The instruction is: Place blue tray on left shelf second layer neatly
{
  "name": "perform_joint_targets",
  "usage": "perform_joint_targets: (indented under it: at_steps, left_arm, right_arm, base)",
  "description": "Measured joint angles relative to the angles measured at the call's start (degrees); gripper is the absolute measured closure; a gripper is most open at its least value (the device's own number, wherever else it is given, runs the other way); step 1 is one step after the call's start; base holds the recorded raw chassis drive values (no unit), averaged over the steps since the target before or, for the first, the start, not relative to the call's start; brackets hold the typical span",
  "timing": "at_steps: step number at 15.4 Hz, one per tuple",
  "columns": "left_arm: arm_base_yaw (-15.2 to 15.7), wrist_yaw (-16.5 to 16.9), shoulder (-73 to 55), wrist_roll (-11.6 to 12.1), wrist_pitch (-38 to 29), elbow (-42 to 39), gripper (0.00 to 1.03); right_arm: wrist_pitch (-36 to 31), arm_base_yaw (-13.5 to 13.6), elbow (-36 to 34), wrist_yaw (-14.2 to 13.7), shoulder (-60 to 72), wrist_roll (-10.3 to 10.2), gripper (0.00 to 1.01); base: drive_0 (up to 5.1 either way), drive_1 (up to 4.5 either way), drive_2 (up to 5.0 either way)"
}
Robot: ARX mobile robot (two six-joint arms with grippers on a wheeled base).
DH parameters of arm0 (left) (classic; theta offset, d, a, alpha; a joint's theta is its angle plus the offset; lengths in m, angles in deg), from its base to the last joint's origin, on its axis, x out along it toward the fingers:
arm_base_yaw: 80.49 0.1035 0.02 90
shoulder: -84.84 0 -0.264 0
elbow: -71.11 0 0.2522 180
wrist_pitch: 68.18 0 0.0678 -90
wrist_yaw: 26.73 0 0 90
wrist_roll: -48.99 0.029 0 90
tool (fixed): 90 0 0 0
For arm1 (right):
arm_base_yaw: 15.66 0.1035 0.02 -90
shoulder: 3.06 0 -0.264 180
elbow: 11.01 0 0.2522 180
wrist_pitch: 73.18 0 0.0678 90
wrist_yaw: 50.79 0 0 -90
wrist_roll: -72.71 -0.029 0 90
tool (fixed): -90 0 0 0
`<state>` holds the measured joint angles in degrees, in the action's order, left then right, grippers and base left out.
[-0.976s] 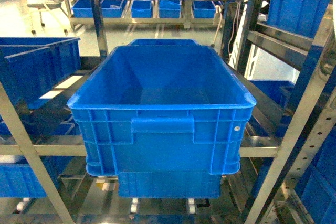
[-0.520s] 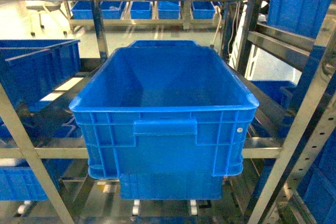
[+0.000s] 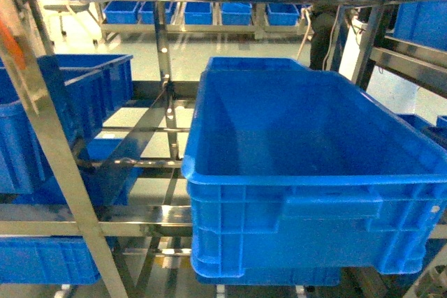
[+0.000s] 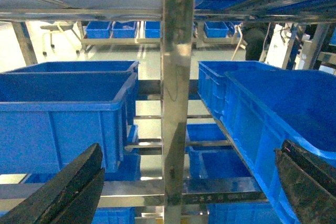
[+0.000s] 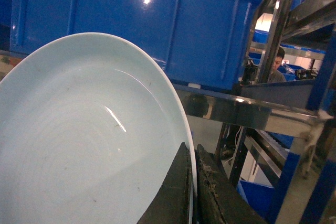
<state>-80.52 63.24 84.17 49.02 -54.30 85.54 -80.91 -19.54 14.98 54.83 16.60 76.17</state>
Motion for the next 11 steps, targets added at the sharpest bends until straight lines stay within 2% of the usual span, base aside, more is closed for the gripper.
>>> perform_joint_targets:
  at_steps: [2,11]
  left_arm:
    - [0.0,-0.2,0.0,0.0,0.0,0.0,0.05]
    - [0.0,0.0,0.0,0.0,0.1,0.0,0.05]
  right_arm:
    - [0.2,0.1,0.0,0.4,0.1,0.0,0.99]
    - [0.0,0.1,0.0,0.2,0.1,0.0,0.99]
  base:
    - [0.0,0.00,0.0]
    - [0.0,4.15,-4.2]
